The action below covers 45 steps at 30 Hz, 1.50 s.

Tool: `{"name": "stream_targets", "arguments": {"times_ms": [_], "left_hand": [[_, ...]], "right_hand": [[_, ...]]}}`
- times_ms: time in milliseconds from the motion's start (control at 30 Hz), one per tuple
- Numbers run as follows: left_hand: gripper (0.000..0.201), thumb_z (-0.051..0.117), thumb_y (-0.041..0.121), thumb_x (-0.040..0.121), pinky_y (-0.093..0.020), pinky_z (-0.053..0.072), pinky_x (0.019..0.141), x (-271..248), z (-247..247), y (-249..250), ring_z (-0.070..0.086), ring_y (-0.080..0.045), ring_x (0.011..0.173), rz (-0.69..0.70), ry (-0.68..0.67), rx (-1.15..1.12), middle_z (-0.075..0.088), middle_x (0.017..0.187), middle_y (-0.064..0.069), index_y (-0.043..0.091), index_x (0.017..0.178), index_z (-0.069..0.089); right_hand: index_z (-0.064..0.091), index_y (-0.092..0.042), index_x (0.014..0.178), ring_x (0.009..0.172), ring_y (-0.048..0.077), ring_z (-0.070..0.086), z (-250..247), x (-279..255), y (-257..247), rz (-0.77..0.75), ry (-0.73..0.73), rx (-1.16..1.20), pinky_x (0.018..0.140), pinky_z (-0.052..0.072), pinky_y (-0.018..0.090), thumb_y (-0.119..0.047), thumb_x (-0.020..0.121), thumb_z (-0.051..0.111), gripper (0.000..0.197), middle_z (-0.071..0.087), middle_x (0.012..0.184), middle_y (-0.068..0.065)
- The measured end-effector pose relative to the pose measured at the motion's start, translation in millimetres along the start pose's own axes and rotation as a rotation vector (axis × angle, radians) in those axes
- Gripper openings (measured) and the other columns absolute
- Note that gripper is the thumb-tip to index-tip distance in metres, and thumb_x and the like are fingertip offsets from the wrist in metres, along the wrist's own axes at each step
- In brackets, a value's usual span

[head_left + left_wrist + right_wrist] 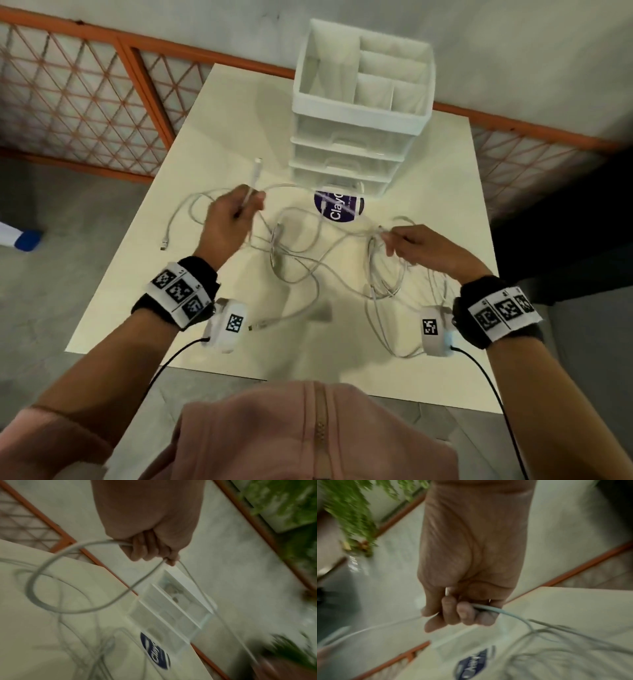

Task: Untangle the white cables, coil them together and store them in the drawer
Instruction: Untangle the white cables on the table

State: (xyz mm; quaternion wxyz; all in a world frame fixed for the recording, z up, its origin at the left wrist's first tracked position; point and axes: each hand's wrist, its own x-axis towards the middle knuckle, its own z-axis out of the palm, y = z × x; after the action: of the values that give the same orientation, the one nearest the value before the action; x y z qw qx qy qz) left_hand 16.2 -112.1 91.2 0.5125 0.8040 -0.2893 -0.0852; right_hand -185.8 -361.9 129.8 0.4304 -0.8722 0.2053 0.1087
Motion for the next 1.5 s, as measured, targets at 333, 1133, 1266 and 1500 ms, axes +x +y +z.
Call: {"name": "stream_targets", "arguments": {"times_ms": [333, 1133, 1266, 1500], "left_hand": [[0.034, 0.057, 0.028, 0.092, -0.021, 0.041, 0.057, -11, 17, 5, 0.043, -0.007, 0.044, -0.005, 0.042, 0.110, 0.042, 0.042, 0.007, 0.011, 0.122, 0.054], [0.039, 0.053, 0.045, 0.091, -0.034, 0.042, 0.056, 12, 0, 8, 0.063, -0.036, 0.066, 0.161, -0.048, 0.425, 0.069, 0.068, -0.012, 0.011, 0.083, 0.070], [0.044, 0.051, 0.043, 0.093, -0.032, 0.032, 0.053, 35, 11, 14, 0.058, -0.042, 0.064, 0.165, -0.040, 0.562, 0.062, 0.066, -0.022, 0.003, 0.079, 0.060], [0.032, 0.058, 0.033, 0.091, -0.011, 0.032, 0.051, 37, 17, 27, 0.045, -0.007, 0.045, 0.148, -0.045, 0.251, 0.036, 0.048, 0.008, 0.005, 0.107, 0.059]], "right_hand": [[0.067, -0.018, 0.076, 0.052, 0.006, 0.042, -4, -2, -24, -0.139, 0.110, -0.175, 0.054, 0.033, 0.017, -0.033, 0.094, 0.053, 0.027, 0.057, 0.056, -0.013], [0.055, -0.009, 0.083, 0.035, -0.001, 0.052, -42, 21, 54, 0.124, 0.326, 0.092, 0.043, 0.038, 0.015, -0.013, 0.101, 0.037, 0.025, 0.058, 0.061, 0.009], [0.046, -0.013, 0.113, 0.064, 0.020, 0.063, -50, 52, 55, 0.207, 0.469, 0.081, 0.062, 0.045, 0.030, -0.016, 0.096, 0.050, 0.018, 0.064, 0.098, 0.022], [0.053, -0.004, 0.106, 0.088, 0.026, 0.053, 51, 84, 8, -0.180, 0.428, -0.257, 0.074, 0.049, 0.038, -0.008, 0.086, 0.059, 0.022, 0.053, 0.107, 0.015]]}}
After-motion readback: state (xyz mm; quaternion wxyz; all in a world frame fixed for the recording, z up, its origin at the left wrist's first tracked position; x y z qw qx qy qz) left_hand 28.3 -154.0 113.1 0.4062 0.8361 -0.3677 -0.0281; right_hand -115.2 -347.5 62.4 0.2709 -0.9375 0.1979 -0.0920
